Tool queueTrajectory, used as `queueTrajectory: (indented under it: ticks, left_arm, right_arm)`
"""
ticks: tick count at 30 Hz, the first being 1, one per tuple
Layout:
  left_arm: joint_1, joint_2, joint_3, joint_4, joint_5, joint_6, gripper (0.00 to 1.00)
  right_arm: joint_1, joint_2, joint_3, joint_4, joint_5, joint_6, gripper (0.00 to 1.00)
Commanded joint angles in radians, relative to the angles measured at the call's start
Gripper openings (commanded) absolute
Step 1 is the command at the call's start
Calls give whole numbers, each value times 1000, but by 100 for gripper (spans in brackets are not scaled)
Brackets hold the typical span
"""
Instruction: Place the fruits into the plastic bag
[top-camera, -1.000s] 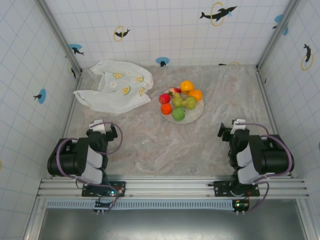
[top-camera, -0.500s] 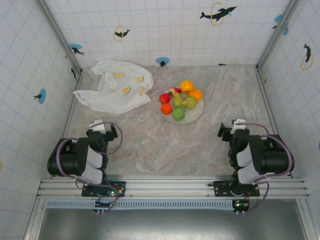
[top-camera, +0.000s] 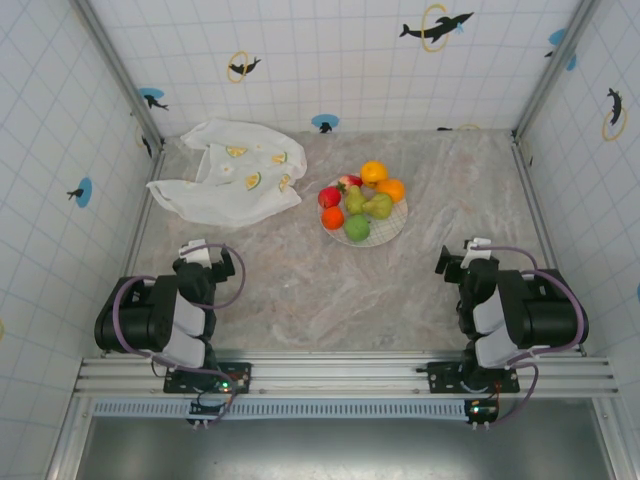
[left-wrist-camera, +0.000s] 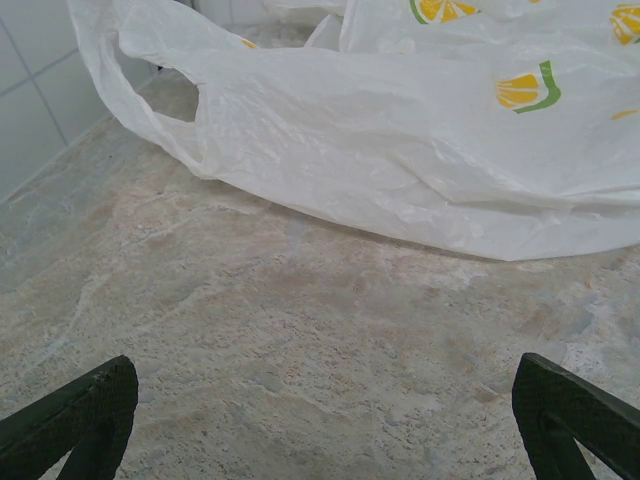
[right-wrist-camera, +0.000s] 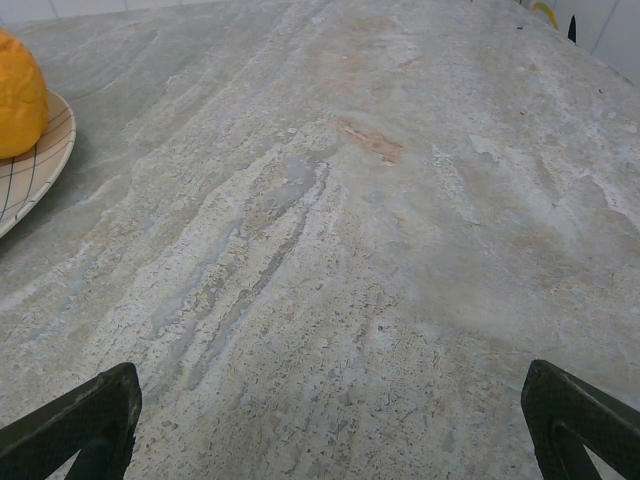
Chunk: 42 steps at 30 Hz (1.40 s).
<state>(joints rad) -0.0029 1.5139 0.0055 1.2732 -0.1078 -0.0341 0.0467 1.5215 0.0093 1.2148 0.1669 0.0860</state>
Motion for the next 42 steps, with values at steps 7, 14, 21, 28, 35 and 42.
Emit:
queueTrajectory:
  ticks: [7,14,21,28,35,42]
  left_arm:
    - [16,-66,-4,-49,-13,-38,98]
    - [8,-298,55,-391,-168,-218,98]
    - [-14,-497,216,-754,-239,-622,98]
    - [-14,-534,388,-970,-71,-770,98]
    - [-14,-354,420,-982,33,-804,98]
    - [-11,-72,598,-1029,-9,-713,98]
  right_arm:
    - [7,-151,45,-178,109,21,100]
    - [-59,-486,63,-395,282,218,100]
    - [-124,-692,251,-723,163,348,100]
    - [-118,-766,327,-722,1,462,100]
    - [117,-603,436,-709,-75,464,100]
    - [353,-410,570,-767,-49,310,100]
